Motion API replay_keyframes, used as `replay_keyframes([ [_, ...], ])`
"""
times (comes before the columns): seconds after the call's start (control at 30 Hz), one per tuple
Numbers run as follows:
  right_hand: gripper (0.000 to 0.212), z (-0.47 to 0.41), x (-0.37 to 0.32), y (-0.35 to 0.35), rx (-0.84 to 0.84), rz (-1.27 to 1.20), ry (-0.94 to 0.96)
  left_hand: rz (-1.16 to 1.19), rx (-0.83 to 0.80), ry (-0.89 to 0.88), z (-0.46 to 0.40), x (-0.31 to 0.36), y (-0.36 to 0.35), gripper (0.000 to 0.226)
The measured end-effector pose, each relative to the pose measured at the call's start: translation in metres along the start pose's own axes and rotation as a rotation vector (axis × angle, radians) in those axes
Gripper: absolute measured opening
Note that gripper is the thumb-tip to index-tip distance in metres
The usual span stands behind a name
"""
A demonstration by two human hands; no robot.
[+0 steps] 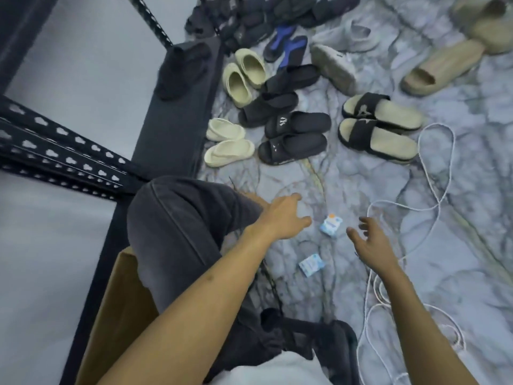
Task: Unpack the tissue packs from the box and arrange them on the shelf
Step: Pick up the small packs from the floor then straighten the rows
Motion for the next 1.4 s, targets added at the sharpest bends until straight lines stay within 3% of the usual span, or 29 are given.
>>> replay_keyframes([
  [0.23, 0.06, -0.037, 0.061, -0.069, -0.239, 0.188, -0.094, -0.172, -0.141, -0.029, -0.011, -0.02, -0.059, 0.062],
  [0.53, 0.064, -0.079, 0.069, -0.125, -0.395, 0.348, -0.084, -0.027, -0.174, 0.181, -0.034, -0.049, -0.069, 0.065],
  [0.73, 0.065, -0.069, 0.084, -0.175, -0.431, 0.405, -0.089, 0.013, -0.201, 0.206, -0.053, -0.068, -0.086, 0.06],
  [0.9, 0.059, -0.066, 0.094, -0.188, -0.345, 0.432, -0.082, 0.058, -0.252, 0.283, -0.066, -0.089, -0.091, 0.059],
  [1.2, 0.023, -0.081, 0.076, -0.171, -0.284, -0.036, -0.141, 0.158, -0.223, 0.344, -0.094, -0.107, -0.097, 0.069],
  [1.4, 0.025, -0.08, 0.037, -0.145, -0.279, -0.397, -0.065, 0.293, -0.154, 0.357, -0.104, -0.116, -0.103, 0.075],
])
Point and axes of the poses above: each hand's wrist, its own z-axis away from the middle knuckle, its own y-axis out of the back of the hand, x = y × z, the point moved 3 cm from there along -z, towards the middle knuckle, and after that the axes turned 9 degrees about z, right-handed, at the moved point
